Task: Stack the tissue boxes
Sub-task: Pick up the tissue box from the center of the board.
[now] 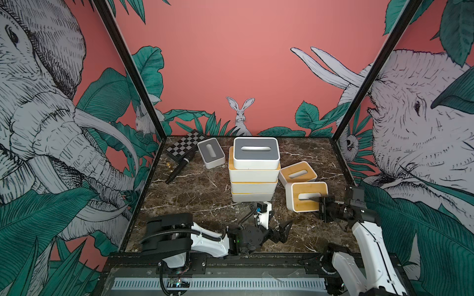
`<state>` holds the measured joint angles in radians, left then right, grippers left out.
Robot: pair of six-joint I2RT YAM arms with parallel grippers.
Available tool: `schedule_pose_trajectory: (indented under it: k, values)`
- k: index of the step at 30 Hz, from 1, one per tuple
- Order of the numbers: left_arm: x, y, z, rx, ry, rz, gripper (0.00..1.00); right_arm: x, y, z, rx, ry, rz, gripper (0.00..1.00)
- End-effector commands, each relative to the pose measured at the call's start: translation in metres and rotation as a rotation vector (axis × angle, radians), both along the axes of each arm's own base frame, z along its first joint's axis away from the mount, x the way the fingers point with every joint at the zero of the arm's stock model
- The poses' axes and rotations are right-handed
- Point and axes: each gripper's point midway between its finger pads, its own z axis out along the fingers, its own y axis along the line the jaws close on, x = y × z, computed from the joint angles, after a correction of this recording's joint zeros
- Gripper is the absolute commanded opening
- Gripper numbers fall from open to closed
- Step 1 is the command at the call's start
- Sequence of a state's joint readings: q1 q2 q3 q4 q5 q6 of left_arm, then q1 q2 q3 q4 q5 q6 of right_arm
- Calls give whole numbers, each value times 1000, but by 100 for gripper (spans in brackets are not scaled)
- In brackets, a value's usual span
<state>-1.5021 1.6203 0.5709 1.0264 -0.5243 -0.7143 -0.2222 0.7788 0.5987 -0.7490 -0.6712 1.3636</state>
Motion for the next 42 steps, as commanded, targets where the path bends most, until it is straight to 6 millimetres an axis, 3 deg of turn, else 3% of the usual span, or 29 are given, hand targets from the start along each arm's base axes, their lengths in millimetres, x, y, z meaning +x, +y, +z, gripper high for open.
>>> schedule_pose_trajectory:
  k: [1,11,29,36,42]
  values:
    - [-3,-18,26,-133,0,-24,100,1,10,15,39,-69,37,32]
    - [12,-34,19,-182,-33,63,99,-6,23,32,57,-108,96,31]
    - [32,-27,11,-195,-56,159,99,-13,35,48,81,-152,150,29]
    - [33,-40,17,-215,-63,96,87,-13,37,45,101,-139,139,29]
    - [34,-37,13,-223,-35,99,78,-12,37,45,102,-142,135,29]
